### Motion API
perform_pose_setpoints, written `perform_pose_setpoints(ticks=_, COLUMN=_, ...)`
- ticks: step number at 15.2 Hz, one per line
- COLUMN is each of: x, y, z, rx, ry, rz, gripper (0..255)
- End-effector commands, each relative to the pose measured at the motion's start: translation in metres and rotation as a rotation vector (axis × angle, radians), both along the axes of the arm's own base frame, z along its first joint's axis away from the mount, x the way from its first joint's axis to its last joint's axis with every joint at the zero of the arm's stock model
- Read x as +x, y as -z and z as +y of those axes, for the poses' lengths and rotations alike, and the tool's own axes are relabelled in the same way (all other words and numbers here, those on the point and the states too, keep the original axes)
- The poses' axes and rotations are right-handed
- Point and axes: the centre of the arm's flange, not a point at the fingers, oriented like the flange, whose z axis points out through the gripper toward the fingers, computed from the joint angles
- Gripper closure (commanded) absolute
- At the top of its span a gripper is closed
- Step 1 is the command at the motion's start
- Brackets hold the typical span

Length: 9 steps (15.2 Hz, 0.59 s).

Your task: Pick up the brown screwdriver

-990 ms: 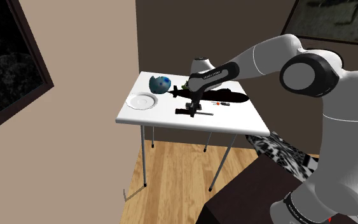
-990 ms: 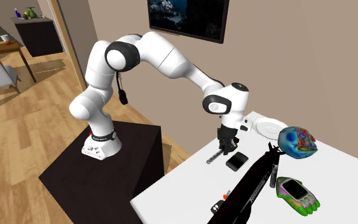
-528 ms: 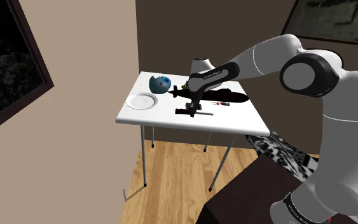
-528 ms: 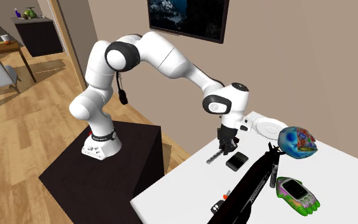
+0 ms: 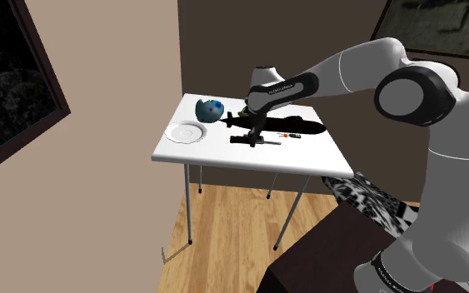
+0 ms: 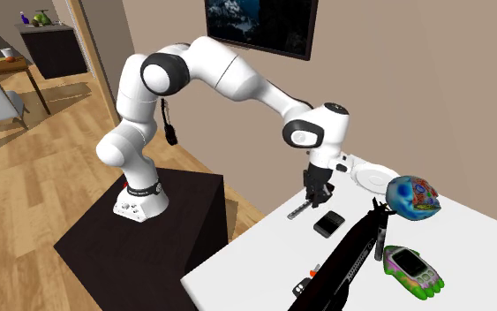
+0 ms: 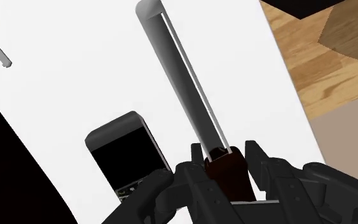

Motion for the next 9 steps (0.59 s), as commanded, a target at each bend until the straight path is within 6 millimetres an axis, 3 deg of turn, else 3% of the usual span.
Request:
perform_pose_setpoints(ticks=1, x=-0.001, y=-0.011, z=-0.002, rx=0.000, ry=0.000, rz=0.000, gripper=255)
perform_pose_setpoints(ticks=7, x=-0.001, y=-0.042, z=-0.002, rx=0.000, ry=0.000, rz=0.000, gripper=255)
perform_pose_setpoints(ticks=9, x=-0.001, y=-0.043, z=-0.002, rx=0.000, ry=0.000, rz=0.000, gripper=255)
